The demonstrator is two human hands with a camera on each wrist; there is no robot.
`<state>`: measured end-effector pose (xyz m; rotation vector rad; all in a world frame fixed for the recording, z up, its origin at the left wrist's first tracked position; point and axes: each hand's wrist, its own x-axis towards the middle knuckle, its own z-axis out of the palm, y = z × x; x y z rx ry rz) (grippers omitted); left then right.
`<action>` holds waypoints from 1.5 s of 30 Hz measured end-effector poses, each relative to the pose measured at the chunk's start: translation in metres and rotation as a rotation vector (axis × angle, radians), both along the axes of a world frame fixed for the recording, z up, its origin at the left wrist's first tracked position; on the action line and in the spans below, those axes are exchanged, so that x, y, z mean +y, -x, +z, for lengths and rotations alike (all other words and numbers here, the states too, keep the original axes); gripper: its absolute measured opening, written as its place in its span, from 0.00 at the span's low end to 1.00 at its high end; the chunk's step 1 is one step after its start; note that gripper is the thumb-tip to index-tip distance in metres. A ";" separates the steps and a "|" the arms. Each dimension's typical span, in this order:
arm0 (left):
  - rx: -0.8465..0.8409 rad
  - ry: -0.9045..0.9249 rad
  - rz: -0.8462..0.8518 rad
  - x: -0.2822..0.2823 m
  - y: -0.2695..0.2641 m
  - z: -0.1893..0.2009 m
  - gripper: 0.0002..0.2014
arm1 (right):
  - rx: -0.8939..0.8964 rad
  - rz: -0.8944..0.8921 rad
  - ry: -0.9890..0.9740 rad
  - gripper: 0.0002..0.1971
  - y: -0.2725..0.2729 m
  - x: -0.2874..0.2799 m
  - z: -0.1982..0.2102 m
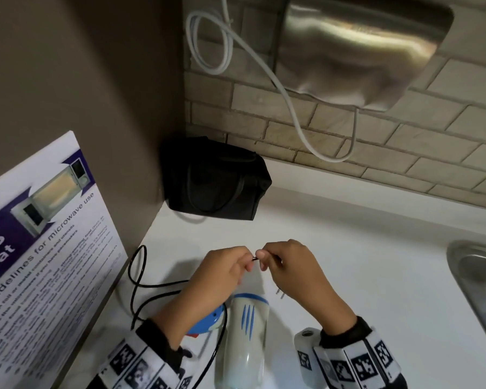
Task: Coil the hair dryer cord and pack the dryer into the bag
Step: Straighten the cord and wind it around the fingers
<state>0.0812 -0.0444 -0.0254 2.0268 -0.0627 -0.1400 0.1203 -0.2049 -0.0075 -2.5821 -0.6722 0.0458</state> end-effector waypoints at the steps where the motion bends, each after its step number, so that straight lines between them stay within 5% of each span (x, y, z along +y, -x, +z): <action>1: 0.002 0.055 0.014 0.004 0.000 0.001 0.12 | 0.025 0.003 -0.020 0.17 -0.001 -0.001 0.002; 6: -0.017 0.232 0.149 0.031 -0.002 0.002 0.14 | 0.175 -0.015 -0.105 0.17 -0.006 -0.012 -0.003; 12: 0.080 0.537 0.266 0.046 -0.001 -0.008 0.18 | 0.634 -0.075 -0.549 0.19 0.004 -0.018 0.005; 15: 0.076 0.534 0.311 0.051 -0.002 -0.013 0.18 | 0.739 -0.057 -0.658 0.20 0.009 -0.020 0.008; 24: -0.005 0.131 0.074 0.036 0.005 -0.012 0.10 | 0.636 -0.218 -0.630 0.19 0.009 -0.012 0.010; 30: -0.092 0.146 0.128 0.010 0.008 -0.008 0.07 | 0.566 -0.113 -0.501 0.04 0.016 -0.007 0.012; 34: -0.070 0.172 0.212 0.027 0.005 -0.013 0.10 | 0.646 -0.110 -0.567 0.13 0.015 -0.021 0.012; 45: -0.153 0.243 0.307 0.011 0.010 -0.008 0.02 | 0.518 -0.147 -0.673 0.10 0.022 -0.011 0.004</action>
